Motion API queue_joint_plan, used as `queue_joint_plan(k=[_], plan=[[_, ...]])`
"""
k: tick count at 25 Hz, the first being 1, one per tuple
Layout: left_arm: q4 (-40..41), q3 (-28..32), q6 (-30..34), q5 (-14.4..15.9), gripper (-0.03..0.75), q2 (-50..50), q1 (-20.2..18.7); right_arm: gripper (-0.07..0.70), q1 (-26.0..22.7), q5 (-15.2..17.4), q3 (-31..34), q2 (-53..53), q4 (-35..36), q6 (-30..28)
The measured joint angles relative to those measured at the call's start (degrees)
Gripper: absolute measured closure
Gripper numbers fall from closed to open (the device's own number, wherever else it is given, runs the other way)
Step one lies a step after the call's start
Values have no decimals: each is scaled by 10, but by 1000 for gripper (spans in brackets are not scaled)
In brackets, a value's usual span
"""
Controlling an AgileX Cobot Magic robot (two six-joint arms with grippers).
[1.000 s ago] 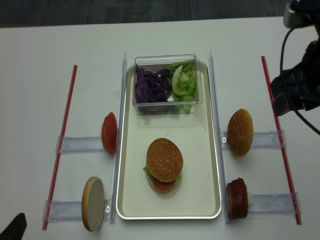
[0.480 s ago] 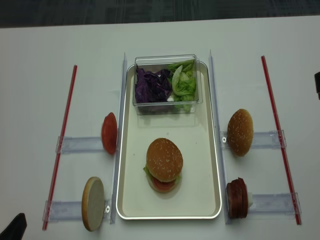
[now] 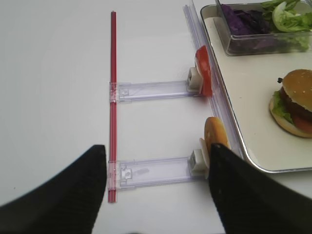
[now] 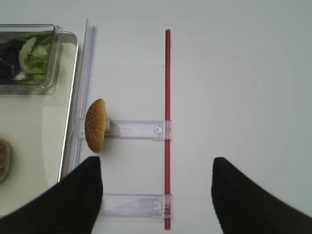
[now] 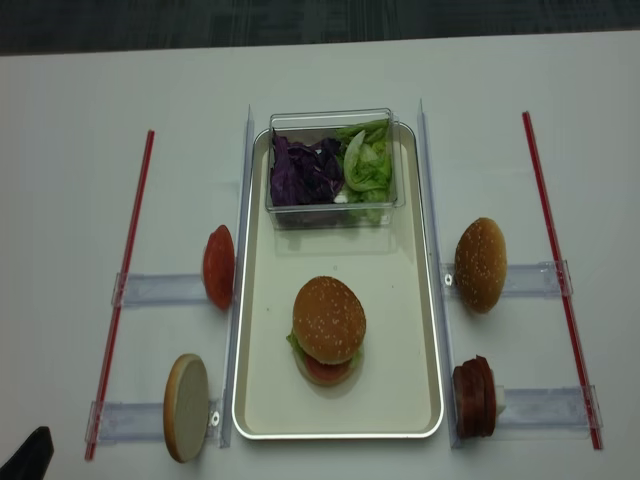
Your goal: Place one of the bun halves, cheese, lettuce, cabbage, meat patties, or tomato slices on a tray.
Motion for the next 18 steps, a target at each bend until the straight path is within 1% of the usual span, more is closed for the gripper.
queue_joint_plan(k=[12,14,18], plan=[[0,0,0,0,283,0,0,127,0,4,6,-90,20,12],[0,0,0,0,283,0,0,127,0,-2,25,-110,20,17],[0,0,0,0,283,0,0,127,0,-27,95,-153,32,27]])
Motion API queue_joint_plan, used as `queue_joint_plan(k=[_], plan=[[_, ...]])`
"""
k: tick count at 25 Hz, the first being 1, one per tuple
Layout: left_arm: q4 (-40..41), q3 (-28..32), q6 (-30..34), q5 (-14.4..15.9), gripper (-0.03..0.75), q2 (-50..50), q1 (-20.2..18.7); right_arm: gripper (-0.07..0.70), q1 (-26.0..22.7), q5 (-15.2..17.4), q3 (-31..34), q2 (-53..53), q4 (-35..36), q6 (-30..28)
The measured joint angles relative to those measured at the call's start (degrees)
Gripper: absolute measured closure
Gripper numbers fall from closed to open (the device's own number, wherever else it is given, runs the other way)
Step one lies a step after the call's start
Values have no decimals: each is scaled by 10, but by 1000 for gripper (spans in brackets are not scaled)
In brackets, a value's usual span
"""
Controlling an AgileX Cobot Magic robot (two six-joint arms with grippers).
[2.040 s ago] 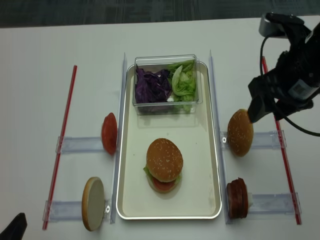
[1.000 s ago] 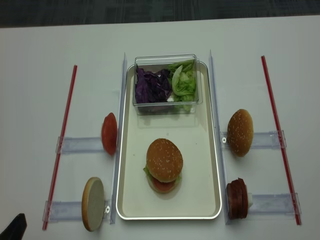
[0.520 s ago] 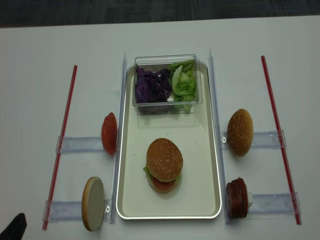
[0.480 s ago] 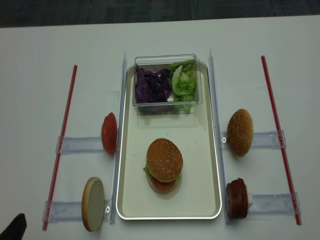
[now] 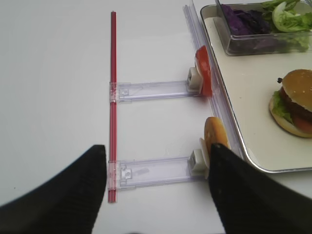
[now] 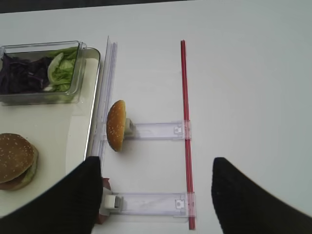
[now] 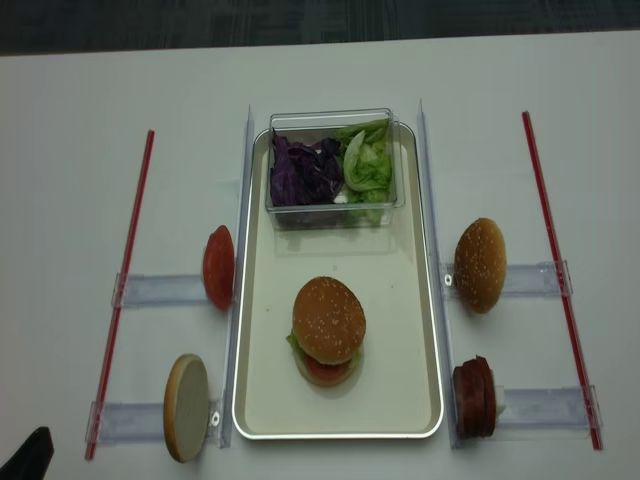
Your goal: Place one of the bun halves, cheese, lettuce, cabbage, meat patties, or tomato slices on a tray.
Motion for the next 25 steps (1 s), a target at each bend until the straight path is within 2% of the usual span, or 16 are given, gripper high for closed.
queue_joint_plan(k=[5,11,20,25], plan=[[0,0,0,0,283,0,0,127,0,-38,93,-64,11,7],[0,0,0,0,283,0,0,127,0,-46,170,-136,14,16],[0,0,0,0,283,0,0,127,0,-46,206,-234,15,22],[0,0,0,0,283,0,0,129,0,-46,220,-253,15,22]])
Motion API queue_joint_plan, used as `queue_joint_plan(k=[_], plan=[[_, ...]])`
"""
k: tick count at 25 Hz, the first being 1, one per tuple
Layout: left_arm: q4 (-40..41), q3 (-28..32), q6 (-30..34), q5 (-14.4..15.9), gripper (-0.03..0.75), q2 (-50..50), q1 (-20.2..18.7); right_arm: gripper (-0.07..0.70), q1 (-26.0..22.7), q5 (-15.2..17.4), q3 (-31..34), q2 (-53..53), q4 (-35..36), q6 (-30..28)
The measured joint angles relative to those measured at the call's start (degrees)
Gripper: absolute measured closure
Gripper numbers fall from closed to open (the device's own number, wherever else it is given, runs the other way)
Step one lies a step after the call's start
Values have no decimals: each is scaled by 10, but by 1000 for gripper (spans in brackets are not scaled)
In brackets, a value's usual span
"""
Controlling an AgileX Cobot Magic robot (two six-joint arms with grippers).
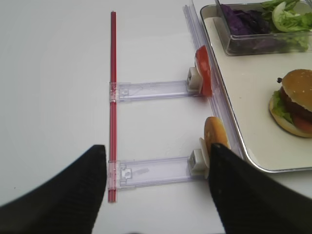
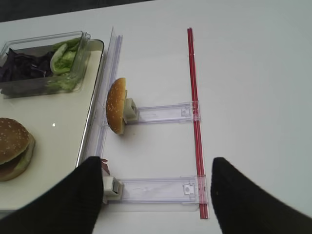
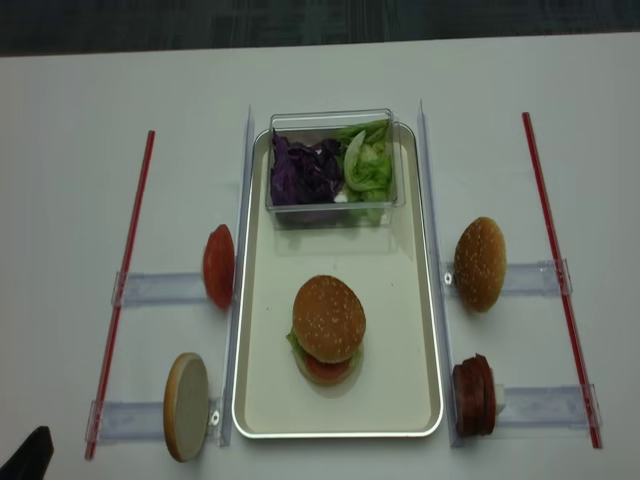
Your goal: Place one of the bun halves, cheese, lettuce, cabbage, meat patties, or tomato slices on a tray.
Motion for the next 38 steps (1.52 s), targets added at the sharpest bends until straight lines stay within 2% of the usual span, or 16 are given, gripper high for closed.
queue_joint_plan(k=[8,12,20,34,38], plan=[[0,0,0,0,283,0,0,146,0,0,12,0,6,-4],[0,0,0,0,283,0,0,146,0,0,12,0,29,-57],[0,0,0,0,283,0,0,146,0,0,12,0,43,-111],[0,0,0,0,283,0,0,146,0,-5,20,-1,55,-132],[0,0,0,0,283,0,0,171,0,-7,22,-4,56,-132]])
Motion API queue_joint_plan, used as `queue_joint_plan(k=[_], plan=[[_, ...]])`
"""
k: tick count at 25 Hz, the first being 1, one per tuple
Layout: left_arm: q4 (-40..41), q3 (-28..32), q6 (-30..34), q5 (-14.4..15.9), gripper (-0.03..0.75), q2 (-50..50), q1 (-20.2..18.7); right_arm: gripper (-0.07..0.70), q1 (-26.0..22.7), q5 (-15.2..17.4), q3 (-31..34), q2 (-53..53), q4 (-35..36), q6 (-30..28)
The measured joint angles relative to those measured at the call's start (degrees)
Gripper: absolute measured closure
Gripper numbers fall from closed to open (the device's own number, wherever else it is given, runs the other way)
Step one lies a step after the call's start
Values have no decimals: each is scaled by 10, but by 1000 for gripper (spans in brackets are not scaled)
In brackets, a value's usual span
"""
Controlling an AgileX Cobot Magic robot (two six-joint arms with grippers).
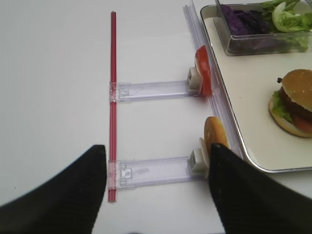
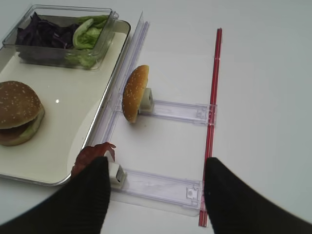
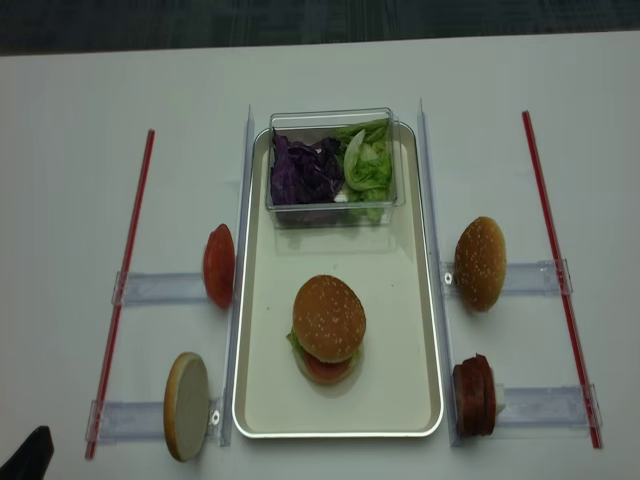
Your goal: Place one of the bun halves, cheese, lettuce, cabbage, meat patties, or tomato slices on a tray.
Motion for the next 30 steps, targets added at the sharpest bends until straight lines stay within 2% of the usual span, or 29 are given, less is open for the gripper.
queue_joint_plan(k=[7,30], plan=[[0,0,0,0,283,0,0,195,0,-1,0,-26,3,0],[0,0,0,0,283,0,0,197,0,-1,0,-26,4,-4]])
